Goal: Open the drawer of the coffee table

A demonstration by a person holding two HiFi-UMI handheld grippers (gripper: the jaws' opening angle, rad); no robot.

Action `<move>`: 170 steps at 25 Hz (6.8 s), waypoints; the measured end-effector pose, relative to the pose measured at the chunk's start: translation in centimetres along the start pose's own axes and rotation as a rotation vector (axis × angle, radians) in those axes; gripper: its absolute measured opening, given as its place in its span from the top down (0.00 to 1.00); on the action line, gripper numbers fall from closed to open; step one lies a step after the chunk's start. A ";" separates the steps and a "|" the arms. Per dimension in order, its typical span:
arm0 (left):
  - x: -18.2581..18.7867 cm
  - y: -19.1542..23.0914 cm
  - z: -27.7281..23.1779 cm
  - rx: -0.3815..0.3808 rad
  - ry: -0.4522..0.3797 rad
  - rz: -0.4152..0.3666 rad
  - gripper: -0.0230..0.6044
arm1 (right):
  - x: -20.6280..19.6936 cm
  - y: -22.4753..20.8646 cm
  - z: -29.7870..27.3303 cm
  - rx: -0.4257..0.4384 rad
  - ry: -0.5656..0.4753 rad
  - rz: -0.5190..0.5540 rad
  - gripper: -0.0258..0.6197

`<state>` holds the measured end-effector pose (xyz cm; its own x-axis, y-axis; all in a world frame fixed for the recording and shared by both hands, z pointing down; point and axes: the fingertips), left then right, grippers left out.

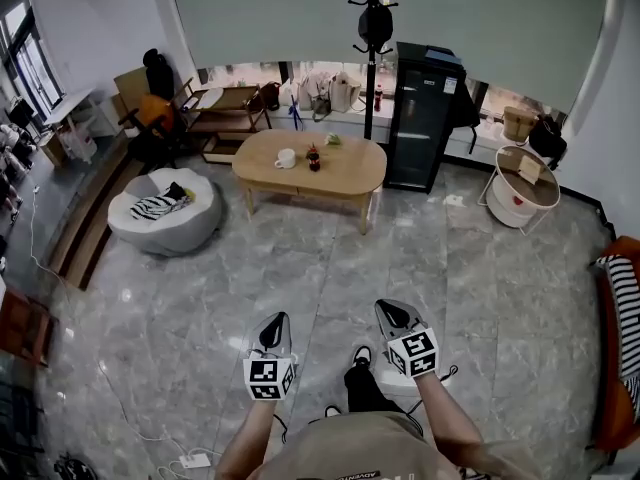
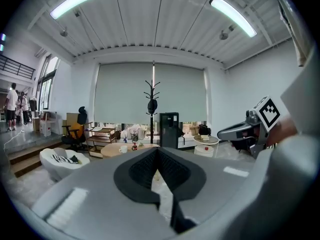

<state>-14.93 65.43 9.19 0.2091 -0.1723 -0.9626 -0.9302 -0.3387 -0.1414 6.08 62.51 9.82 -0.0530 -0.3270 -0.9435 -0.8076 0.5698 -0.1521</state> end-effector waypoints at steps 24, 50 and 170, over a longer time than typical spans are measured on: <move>1.2 8.0 -25.4 0.041 0.100 0.025 0.97 | 4.9 -19.8 -21.4 0.023 0.069 -0.078 0.95; -0.6 22.4 -46.6 -0.104 0.105 0.020 0.97 | 5.4 -27.3 -41.7 -0.155 0.133 -0.115 0.95; -50.0 21.9 -93.9 -0.639 -0.225 1.047 0.70 | -30.8 -56.6 -73.4 0.204 0.196 0.075 0.80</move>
<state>-17.43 -20.24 75.93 -0.6579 -0.4898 -0.5721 -0.2927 -0.5337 0.7934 10.36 -14.99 69.09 -0.2367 -0.4067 -0.8824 -0.6634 0.7312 -0.1591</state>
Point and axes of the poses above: the fingertips, and each gripper's own axes: z backward along the fingers, y to its left, x out of its top, and after that the axes turned 8 degrees about -z, right-handed
